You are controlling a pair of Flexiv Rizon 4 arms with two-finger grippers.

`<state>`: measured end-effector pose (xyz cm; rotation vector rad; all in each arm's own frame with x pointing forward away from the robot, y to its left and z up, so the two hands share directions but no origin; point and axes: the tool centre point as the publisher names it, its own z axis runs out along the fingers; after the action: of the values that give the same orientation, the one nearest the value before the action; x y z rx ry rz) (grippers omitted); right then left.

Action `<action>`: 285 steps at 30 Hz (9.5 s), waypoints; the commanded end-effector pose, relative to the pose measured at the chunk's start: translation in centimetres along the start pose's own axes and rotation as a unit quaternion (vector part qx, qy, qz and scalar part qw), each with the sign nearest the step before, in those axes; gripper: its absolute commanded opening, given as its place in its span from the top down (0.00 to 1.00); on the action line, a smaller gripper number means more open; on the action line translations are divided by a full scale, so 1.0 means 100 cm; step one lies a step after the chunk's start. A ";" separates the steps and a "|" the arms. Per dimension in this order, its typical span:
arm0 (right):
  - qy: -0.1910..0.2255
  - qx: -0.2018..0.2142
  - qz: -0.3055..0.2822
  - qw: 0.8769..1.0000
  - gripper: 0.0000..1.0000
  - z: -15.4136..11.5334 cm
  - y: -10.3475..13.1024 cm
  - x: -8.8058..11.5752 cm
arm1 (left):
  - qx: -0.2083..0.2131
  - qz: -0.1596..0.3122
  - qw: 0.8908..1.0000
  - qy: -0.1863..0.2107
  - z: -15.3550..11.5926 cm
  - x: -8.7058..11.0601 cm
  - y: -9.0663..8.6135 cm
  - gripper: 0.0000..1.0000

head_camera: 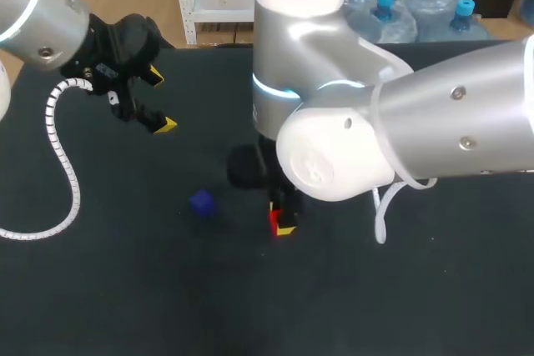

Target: Place the blue cubes, place green cubes on the blue cubes, place the yellow cubes on the green cubes, then place the red cubes on the yellow cubes, and place purple cube on the red cubes.

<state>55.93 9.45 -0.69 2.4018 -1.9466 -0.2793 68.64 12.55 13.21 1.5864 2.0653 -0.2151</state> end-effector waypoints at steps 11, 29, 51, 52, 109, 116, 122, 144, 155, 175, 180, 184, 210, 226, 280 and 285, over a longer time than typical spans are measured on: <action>-0.045 0.053 0.009 0.998 1.00 -0.032 0.000 0.020 | 0.002 0.002 1.000 -0.002 0.000 0.001 0.001 0.00; -0.029 0.160 0.067 0.984 1.00 -0.108 -0.030 0.067 | 0.002 0.002 1.000 -0.002 0.000 0.001 0.001 0.00; -0.041 0.163 0.039 0.985 1.00 -0.137 -0.076 0.072 | 0.002 0.002 1.000 -0.002 0.000 0.001 0.001 0.00; -0.044 0.159 0.039 0.986 1.00 -0.137 -0.078 0.072 | 0.002 0.002 1.000 -0.002 0.000 0.001 0.001 0.00; -0.032 0.129 0.031 0.991 1.00 -0.120 -0.093 0.068 | 0.002 0.002 1.000 -0.002 0.000 0.001 0.001 0.00; -0.035 0.125 0.033 0.991 1.00 -0.116 -0.092 0.069 | 0.002 0.002 1.000 -0.002 0.000 0.001 0.001 0.00; -0.034 0.126 0.032 0.991 1.00 -0.116 -0.093 0.070 | 0.002 0.002 1.000 -0.002 0.000 0.001 0.001 0.00; -0.028 0.122 0.025 0.992 1.00 -0.117 -0.100 0.069 | 0.002 0.002 1.000 -0.002 0.000 0.001 0.001 0.00; -0.029 0.120 0.024 0.992 1.00 -0.115 -0.100 0.069 | 0.002 0.002 1.000 -0.002 0.000 0.001 0.001 0.00; -0.028 0.119 0.021 0.992 0.95 -0.114 -0.101 0.068 | 0.002 0.002 1.000 -0.002 0.000 0.001 0.001 0.00; -0.028 0.120 0.019 0.992 0.95 -0.114 -0.102 0.067 | 0.002 0.002 1.000 -0.002 0.000 0.001 0.001 0.00; -0.028 0.120 0.016 0.992 0.90 -0.114 -0.102 0.066 | 0.002 0.002 1.000 -0.002 0.000 0.001 0.001 0.00; -0.099 0.153 0.044 0.982 0.00 -0.125 -0.090 0.089 | 0.002 0.002 1.000 -0.002 0.000 0.001 0.001 0.00; -0.181 0.142 0.043 0.972 1.00 -0.115 -0.084 0.103 | 0.002 0.002 1.000 -0.002 0.000 0.001 0.001 0.00; -0.159 0.141 0.044 0.976 1.00 -0.117 -0.095 0.102 | 0.002 0.002 1.000 -0.002 0.000 0.001 0.001 0.00; -0.165 0.158 0.059 0.972 1.00 -0.119 -0.084 0.109 | 0.002 0.002 1.000 -0.002 0.000 0.001 0.001 0.00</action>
<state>69.55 0.45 8.39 2.5308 -2.3903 -0.4603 68.64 12.55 13.21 1.5863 2.0653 -0.2151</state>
